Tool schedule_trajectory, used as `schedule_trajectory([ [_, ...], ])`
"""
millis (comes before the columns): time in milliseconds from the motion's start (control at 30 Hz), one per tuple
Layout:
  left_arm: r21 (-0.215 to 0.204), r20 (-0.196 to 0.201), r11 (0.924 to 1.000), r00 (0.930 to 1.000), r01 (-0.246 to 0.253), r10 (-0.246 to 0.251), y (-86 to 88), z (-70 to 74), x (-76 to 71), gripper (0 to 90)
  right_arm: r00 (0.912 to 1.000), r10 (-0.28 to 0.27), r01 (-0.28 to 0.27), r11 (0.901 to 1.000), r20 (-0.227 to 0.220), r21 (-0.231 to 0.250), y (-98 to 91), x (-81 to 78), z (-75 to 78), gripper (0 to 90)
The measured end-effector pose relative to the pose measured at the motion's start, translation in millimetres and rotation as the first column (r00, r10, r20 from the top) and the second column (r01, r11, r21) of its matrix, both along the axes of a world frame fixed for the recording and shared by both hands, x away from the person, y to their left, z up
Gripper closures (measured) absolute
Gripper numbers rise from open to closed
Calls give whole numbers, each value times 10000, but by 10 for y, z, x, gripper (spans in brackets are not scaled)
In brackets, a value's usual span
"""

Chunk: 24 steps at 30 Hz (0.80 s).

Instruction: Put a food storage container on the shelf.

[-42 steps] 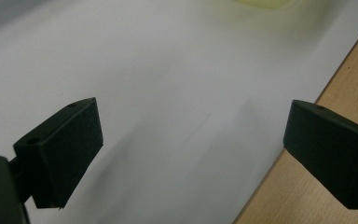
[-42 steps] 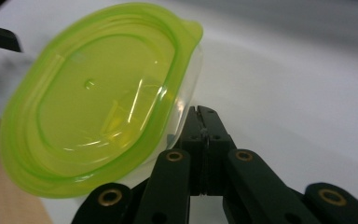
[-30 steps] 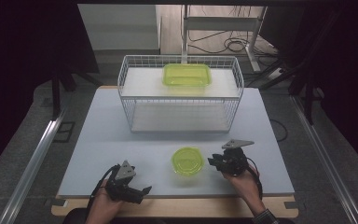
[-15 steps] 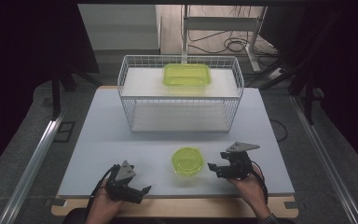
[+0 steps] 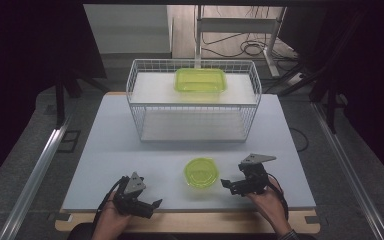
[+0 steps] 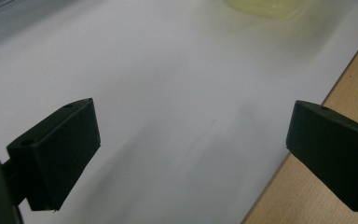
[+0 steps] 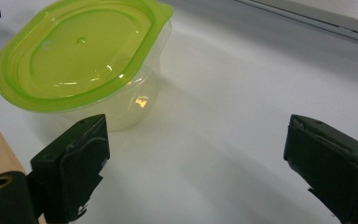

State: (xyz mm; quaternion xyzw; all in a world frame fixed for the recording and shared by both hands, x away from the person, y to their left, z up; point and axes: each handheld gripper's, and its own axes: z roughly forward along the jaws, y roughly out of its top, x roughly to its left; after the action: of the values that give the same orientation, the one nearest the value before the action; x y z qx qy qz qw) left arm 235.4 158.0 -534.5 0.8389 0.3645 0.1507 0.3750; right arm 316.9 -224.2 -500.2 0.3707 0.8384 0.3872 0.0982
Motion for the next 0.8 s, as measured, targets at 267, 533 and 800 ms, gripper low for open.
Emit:
schedule_trajectory([
  [267, -52, 11, 10000, 10000, -68, 68, 4, -3, 3, 24, 9999, 57, -62, 9981, 87, 614, -9, 34, 92, 62],
  [533, 96, -4, 10000, 10000, -15, 15, 0, -7, 7, 24, 9995, 207, -178, 9940, -256, 1081, 75, 86, 192, 65],
  [800, 152, -3, 9999, 10000, -13, 13, -4, -9, 7, 25, 9978, 180, -98, 9918, -633, 1276, 190, 145, 266, 130],
])
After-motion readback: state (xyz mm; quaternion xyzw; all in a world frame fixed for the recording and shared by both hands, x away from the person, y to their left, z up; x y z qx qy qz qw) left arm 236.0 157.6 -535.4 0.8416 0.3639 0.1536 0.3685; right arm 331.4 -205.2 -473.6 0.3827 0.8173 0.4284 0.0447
